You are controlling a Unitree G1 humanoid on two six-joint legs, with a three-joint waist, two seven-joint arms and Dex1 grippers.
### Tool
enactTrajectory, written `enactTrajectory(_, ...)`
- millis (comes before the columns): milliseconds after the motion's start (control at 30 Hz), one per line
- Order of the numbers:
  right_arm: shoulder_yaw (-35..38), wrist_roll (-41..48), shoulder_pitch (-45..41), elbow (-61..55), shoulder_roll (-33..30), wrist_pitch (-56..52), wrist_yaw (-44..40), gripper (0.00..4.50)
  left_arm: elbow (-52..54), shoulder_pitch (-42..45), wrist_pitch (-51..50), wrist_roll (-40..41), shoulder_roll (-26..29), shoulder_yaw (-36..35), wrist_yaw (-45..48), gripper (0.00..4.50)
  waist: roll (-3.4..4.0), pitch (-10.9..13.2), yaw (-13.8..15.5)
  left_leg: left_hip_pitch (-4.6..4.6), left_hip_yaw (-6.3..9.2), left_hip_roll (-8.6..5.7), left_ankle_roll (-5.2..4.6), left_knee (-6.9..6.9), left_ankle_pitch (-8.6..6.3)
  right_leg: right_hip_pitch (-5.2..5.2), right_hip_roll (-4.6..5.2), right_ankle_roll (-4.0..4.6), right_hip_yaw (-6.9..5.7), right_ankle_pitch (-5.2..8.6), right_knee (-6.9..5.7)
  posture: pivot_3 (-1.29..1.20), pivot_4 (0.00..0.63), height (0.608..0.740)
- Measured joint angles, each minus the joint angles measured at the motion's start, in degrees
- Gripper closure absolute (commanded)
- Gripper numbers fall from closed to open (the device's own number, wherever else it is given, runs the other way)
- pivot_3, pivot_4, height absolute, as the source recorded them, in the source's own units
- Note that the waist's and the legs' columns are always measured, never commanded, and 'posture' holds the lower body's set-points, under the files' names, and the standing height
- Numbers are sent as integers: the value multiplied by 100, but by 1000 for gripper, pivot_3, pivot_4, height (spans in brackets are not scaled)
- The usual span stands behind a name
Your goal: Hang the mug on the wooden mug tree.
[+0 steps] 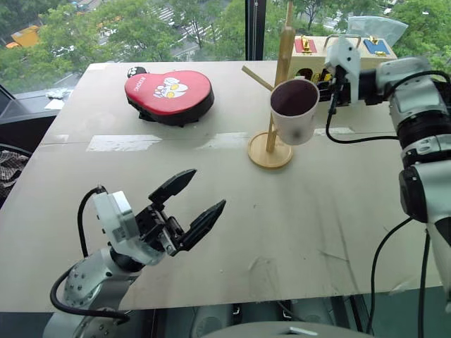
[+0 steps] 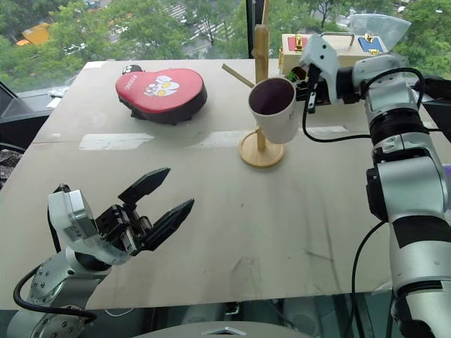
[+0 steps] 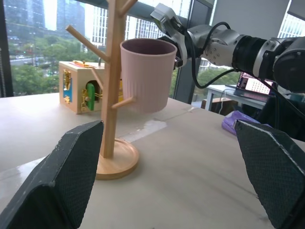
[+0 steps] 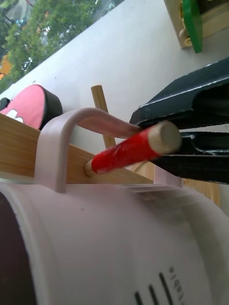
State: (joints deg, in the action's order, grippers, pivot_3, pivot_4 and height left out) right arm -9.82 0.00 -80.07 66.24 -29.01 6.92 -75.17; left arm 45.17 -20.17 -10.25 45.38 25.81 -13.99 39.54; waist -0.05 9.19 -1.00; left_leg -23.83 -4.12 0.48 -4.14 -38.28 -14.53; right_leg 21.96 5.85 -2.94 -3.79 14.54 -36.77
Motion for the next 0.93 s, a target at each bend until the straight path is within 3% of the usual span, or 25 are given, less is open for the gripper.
enactTrajectory(133,49,-86,-13,266,91,67,93,2761,45,-33,103,165,-17,-216,-62,0,3,2,3,-1,0,-1,1,0,0,0,2,0,0,0,0,0,150,731)
enactTrajectory(267,479,184,127,-51,-244,-6,-62,849,-6,-64,183,250,34,-399,120,0,4,4,31,-2,3,-1,1,0,0,-2,3,0,-8,0,4,0,150,731)
enactTrajectory(367,688,361,425,-517,-586,-192,-179,849,-139,-90,193,332,90,-414,256,0,3,4,41,-3,4,-4,0,0,0,-5,7,0,-11,0,7,0,150,731)
enactTrajectory(467,986,626,1337,-1569,-1144,-713,-262,849,-318,-63,90,432,248,-448,355,0,4,5,29,-2,5,-4,0,-2,0,-7,10,-1,-10,0,5,0,150,731)
enactTrajectory(667,1899,1348,4534,-5103,-1780,-2297,358,849,-808,311,-207,140,673,-336,398,0,7,3,58,0,13,-2,0,2,0,-14,10,-3,-18,0,1,0,150,731)
enactTrajectory(700,2227,1517,5381,-5891,-1778,-2635,617,849,-910,370,-326,88,784,-347,391,0,7,3,75,0,16,-1,0,3,0,-15,10,-3,-20,0,1,0,150,731)
enactTrajectory(800,2746,1796,6731,-7132,-1705,-3283,1138,849,-1136,433,-613,-79,1042,-350,314,0,13,7,60,7,9,-1,-1,2,-1,-15,10,-6,-8,-1,1,0,150,731)
enactTrajectory(933,3475,2068,8048,-8463,-1441,-3843,1783,849,-1431,351,-843,-284,1399,-368,471,0,10,5,36,12,11,-1,4,4,-4,-15,9,-6,-6,1,0,0,150,731)
